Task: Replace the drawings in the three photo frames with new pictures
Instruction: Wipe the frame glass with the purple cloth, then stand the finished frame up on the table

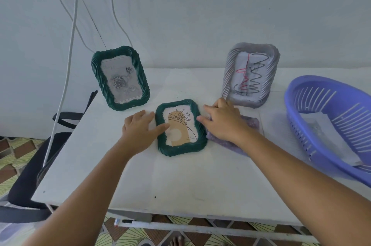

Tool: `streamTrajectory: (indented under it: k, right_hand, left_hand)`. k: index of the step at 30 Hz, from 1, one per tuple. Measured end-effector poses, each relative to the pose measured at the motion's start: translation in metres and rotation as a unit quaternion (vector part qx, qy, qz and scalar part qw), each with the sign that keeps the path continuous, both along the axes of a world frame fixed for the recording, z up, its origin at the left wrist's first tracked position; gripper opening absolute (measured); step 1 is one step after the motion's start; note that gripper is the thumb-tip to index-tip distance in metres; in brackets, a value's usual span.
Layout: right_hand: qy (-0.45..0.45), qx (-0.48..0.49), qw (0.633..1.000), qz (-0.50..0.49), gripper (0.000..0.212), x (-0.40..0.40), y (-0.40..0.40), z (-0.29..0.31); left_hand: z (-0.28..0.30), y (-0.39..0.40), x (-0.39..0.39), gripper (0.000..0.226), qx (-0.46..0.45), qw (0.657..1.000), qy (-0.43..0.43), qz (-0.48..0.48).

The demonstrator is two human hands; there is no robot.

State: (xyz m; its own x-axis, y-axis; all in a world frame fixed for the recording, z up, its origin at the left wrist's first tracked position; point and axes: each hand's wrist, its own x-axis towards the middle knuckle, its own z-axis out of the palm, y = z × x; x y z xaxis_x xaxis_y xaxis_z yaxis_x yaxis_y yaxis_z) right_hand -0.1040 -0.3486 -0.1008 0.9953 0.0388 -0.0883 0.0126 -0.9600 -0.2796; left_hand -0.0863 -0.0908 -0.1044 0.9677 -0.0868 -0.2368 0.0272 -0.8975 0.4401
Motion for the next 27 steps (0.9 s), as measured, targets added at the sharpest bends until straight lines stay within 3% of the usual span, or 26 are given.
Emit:
streamTrajectory:
  k: [3, 11, 13, 15, 18, 22, 27]
  right_hand:
    - [0.025, -0.012, 1.000, -0.002, 0.056, -0.001, 0.005, -0.005]
    - [0.009, 0.030, 0.999, -0.002, 0.068, -0.003, 0.007, -0.008]
    - [-0.011, 0.066, 0.998, 0.001, 0.074, -0.003, 0.006, -0.006]
    - [-0.050, 0.141, 0.989, 0.018, 0.077, -0.001, 0.007, -0.001]
    - [-0.054, 0.319, 0.946, 0.036, 0.081, 0.003, 0.012, 0.011]
    - [-0.027, 0.442, 0.896, 0.023, 0.080, 0.011, 0.016, 0.022]
    - [0.024, 0.569, 0.822, 0.017, 0.089, 0.018, 0.013, 0.020]
  left_hand:
    - [-0.006, -0.013, -0.008, 0.072, 0.011, 1.000, -0.008, 0.019]
    - [-0.009, -0.021, -0.010, 0.061, -0.100, 0.991, -0.010, 0.085]
    - [-0.009, -0.020, -0.009, 0.061, -0.180, 0.979, -0.027, 0.092]
    - [-0.003, -0.020, -0.007, 0.058, -0.331, 0.937, -0.037, 0.103]
    - [0.013, -0.022, 0.000, 0.058, -0.452, 0.884, -0.037, 0.112]
    - [0.031, -0.024, 0.012, 0.070, -0.501, 0.861, -0.015, 0.080]
    - [0.046, -0.021, 0.020, 0.076, -0.514, 0.857, 0.020, 0.025]
